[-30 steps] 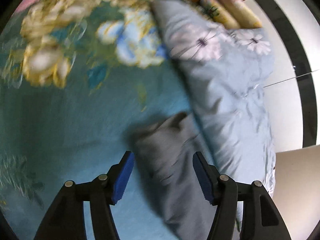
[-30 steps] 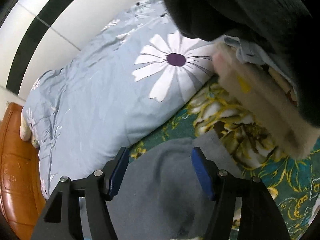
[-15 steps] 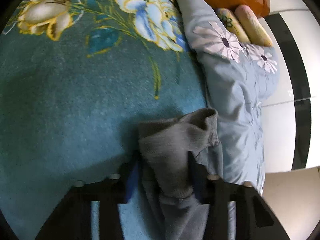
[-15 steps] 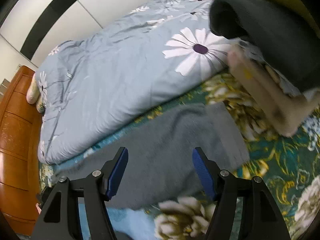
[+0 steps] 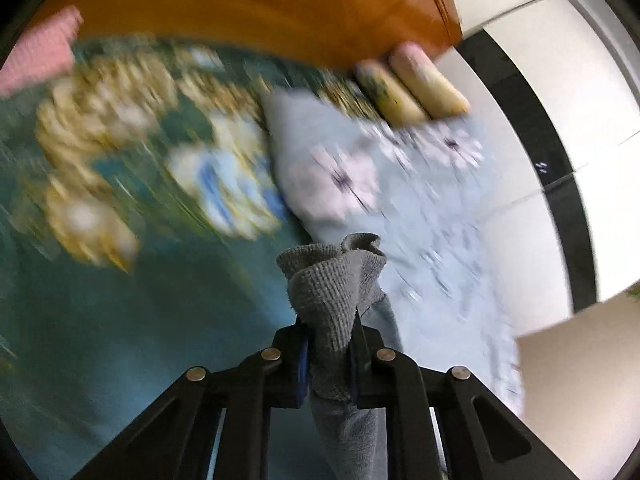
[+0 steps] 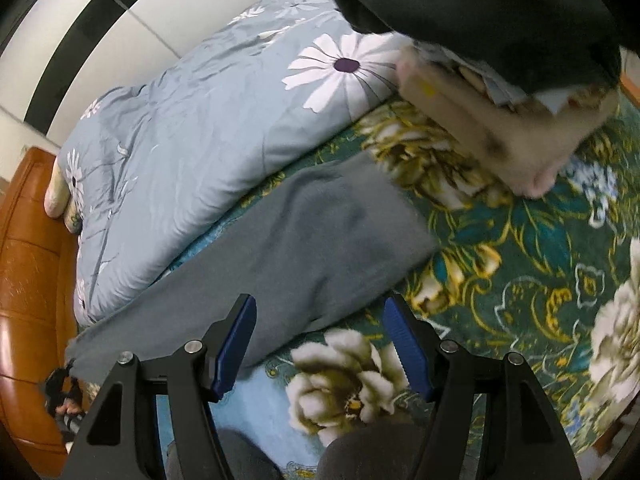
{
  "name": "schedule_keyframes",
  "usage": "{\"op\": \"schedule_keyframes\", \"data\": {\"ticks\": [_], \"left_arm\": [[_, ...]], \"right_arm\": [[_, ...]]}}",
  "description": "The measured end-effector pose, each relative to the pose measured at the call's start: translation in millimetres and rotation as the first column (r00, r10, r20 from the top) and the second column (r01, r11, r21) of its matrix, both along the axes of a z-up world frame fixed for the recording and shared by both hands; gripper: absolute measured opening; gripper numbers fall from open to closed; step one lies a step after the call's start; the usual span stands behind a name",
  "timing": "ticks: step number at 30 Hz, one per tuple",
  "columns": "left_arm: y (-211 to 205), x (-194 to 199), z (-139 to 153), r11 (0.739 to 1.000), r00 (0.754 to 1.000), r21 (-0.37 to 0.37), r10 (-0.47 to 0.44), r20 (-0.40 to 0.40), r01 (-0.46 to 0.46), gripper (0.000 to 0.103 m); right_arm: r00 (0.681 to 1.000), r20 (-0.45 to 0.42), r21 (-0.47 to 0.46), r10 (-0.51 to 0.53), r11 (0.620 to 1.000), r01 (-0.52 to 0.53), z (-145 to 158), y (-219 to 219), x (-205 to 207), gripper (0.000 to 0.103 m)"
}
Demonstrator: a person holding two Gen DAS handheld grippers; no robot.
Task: Fold clothes
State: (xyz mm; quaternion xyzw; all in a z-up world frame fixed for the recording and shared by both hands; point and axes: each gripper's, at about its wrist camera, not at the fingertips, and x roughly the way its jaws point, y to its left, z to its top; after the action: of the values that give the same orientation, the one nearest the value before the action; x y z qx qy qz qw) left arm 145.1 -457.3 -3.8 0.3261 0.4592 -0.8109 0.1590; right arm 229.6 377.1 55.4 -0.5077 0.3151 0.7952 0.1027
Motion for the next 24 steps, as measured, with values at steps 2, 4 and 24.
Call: {"op": "schedule_keyframes", "data": {"ticks": [2, 4, 24], "left_arm": [[-29, 12, -13, 0.999, 0.995, 0.001, 0.041, 0.092, -0.041, 0.016], [-41, 23, -32, 0.997, 0.986, 0.045, 0.056, 0.156, -0.064, 0.016], [-37, 43, -51, 0.980, 0.972, 0.137, 0.112, 0.206, -0.142, 0.017]], "right_arm": [[1.000, 0.017, -0.036, -0.006, 0.999, 0.007, -12, 3, 2, 0.068], [0.999, 0.041, -0.088, -0.007, 0.996, 0.011, -29, 4, 0, 0.068], [0.952, 0.107, -0.438, -0.286, 0.846, 0.303, -135, -5, -32, 0.058]]}}
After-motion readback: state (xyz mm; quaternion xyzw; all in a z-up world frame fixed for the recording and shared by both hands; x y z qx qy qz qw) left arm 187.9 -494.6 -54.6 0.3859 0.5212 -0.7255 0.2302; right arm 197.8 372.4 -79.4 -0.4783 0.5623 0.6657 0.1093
